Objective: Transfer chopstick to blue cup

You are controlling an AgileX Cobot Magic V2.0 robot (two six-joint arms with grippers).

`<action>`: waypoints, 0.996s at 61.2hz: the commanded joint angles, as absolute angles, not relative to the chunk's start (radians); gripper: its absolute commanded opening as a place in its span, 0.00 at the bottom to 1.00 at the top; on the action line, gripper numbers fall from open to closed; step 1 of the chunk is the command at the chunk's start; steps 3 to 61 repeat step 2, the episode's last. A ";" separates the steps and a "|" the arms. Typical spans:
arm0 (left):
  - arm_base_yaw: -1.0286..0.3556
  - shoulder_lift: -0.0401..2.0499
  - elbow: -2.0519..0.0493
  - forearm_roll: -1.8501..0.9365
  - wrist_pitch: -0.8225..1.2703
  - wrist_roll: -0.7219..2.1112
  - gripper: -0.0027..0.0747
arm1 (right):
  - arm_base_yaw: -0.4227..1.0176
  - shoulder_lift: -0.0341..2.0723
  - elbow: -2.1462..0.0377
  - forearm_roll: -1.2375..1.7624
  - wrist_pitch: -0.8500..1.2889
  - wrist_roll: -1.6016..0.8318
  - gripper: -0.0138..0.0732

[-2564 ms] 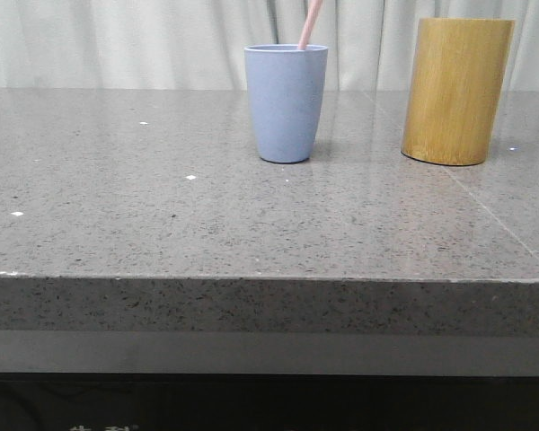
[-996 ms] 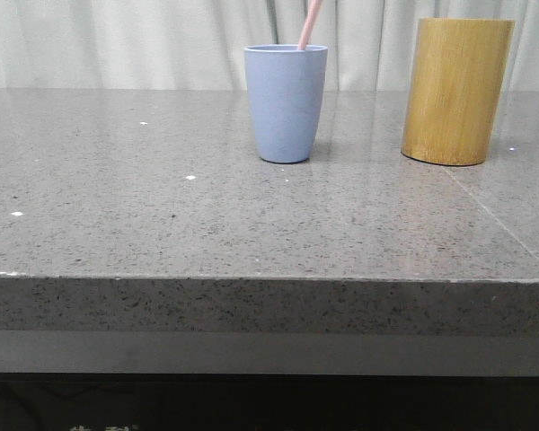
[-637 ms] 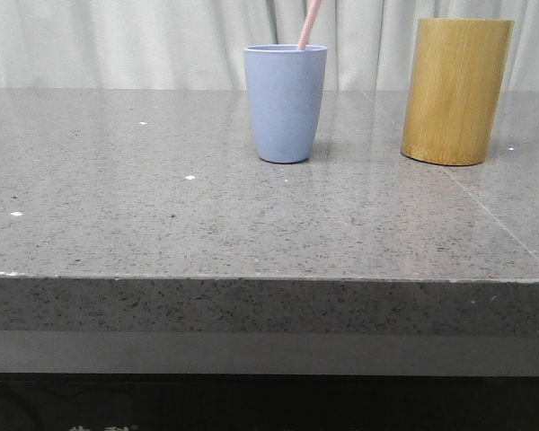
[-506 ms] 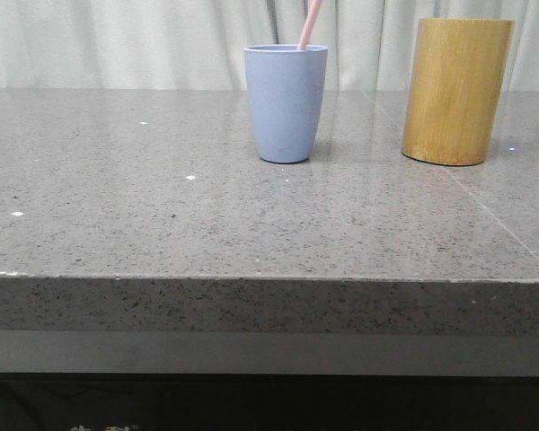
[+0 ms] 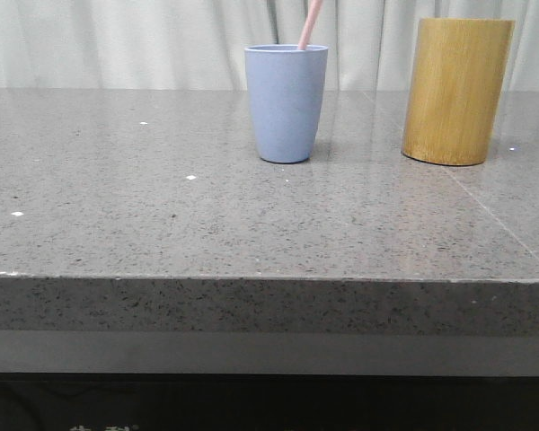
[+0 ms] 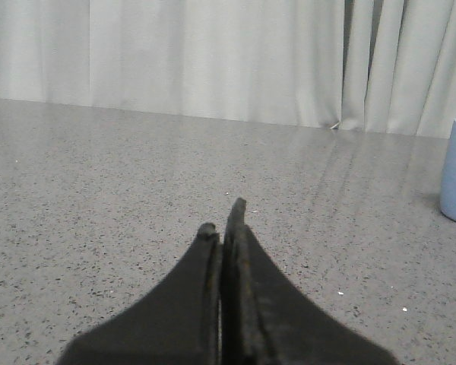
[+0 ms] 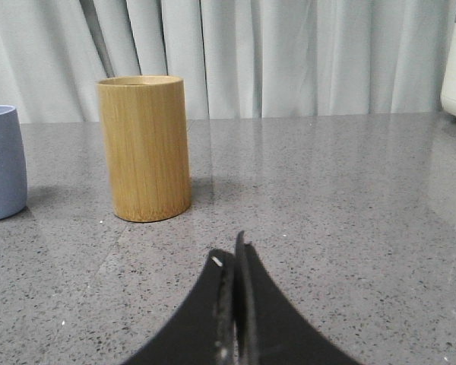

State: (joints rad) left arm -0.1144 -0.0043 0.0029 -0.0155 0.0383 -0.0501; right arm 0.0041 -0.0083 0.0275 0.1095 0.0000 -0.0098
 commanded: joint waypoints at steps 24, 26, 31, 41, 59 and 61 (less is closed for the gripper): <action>-0.114 -0.027 0.015 -0.016 -0.045 -0.057 0.01 | -0.001 -0.032 0.023 0.114 -0.074 -0.011 0.02; -0.114 -0.027 0.015 -0.016 -0.045 -0.057 0.01 | -0.001 -0.032 0.023 0.114 -0.074 -0.011 0.02; -0.114 -0.027 0.015 -0.016 -0.045 -0.057 0.01 | -0.001 -0.032 0.023 0.114 -0.074 -0.011 0.02; -0.114 -0.027 0.015 -0.016 -0.045 -0.057 0.01 | -0.001 -0.032 0.023 0.114 -0.074 -0.011 0.02; -0.114 -0.027 0.015 -0.016 -0.045 -0.057 0.01 | -0.001 -0.032 0.023 0.114 -0.074 -0.011 0.02; -0.114 -0.027 0.015 -0.016 -0.045 -0.057 0.01 | -0.001 -0.032 0.023 0.114 -0.074 -0.011 0.02</action>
